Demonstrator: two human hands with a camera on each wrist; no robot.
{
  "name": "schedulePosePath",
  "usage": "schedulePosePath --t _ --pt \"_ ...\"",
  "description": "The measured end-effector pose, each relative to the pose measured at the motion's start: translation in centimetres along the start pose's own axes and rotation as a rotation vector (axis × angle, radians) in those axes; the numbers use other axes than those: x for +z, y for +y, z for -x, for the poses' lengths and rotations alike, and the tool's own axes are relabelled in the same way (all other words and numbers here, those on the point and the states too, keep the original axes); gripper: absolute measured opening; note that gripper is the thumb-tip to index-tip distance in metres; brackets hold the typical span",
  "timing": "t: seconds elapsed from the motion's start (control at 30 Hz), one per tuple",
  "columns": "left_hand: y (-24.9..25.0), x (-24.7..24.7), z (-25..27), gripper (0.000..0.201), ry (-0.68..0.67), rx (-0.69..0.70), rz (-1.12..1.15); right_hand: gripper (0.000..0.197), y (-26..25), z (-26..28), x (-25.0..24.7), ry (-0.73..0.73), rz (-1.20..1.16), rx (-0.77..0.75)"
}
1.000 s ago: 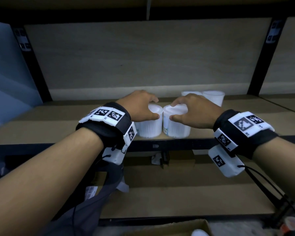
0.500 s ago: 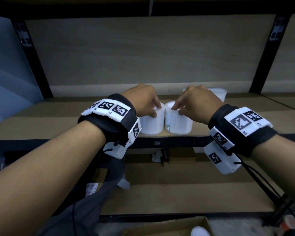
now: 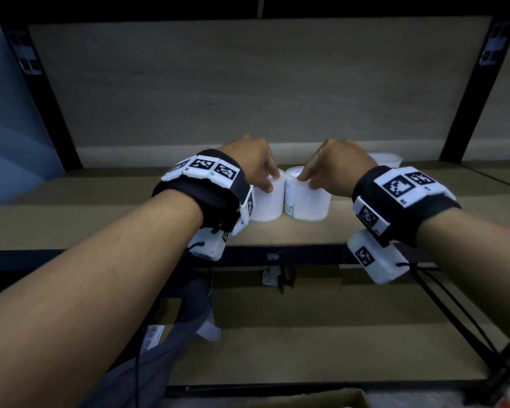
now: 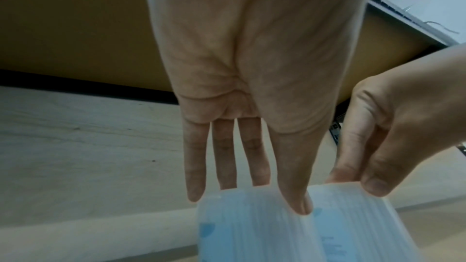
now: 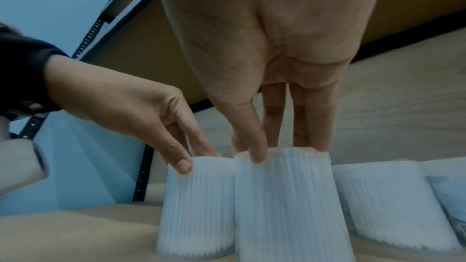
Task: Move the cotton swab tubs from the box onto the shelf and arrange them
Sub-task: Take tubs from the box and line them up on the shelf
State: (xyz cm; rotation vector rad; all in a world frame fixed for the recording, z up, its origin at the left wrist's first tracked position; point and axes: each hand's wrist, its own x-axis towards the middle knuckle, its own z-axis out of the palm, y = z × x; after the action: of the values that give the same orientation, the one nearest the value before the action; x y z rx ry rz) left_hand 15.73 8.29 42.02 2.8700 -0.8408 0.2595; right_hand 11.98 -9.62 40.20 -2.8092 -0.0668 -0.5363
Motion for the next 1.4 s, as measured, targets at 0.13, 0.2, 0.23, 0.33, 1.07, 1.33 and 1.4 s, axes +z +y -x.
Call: schedulePosePath --t 0.13,0.2,0.23,0.33,1.07,1.33,1.4 --pt "-0.8 0.5 -2.0 0.037 0.004 -0.013 0.016 0.027 0.5 -2.4 0.6 -0.034 -0.016 0.04" --pt "-1.2 0.7 -3.0 0.037 0.005 -0.018 0.026 0.029 0.8 -3.4 0.8 -0.048 -0.028 0.057" --pt "-1.4 0.8 -3.4 0.037 0.008 -0.019 0.03 0.026 1.0 -3.8 0.9 -0.059 -0.029 0.059" --pt "-1.9 1.0 -4.7 0.037 0.007 -0.021 0.03 0.022 1.2 -4.7 1.0 -0.076 -0.029 0.062" --pt "-4.5 3.2 -11.2 0.04 0.074 -0.091 0.037 0.025 3.1 -10.6 2.8 -0.077 -0.059 0.106" --pt "-4.3 4.1 -11.7 0.04 0.111 -0.121 0.014 0.023 3.7 -11.4 4.0 -0.025 -0.133 0.144" --pt "-4.2 4.0 -11.5 0.04 0.102 -0.123 0.008 0.022 3.7 -11.4 4.3 -0.008 -0.159 0.159"
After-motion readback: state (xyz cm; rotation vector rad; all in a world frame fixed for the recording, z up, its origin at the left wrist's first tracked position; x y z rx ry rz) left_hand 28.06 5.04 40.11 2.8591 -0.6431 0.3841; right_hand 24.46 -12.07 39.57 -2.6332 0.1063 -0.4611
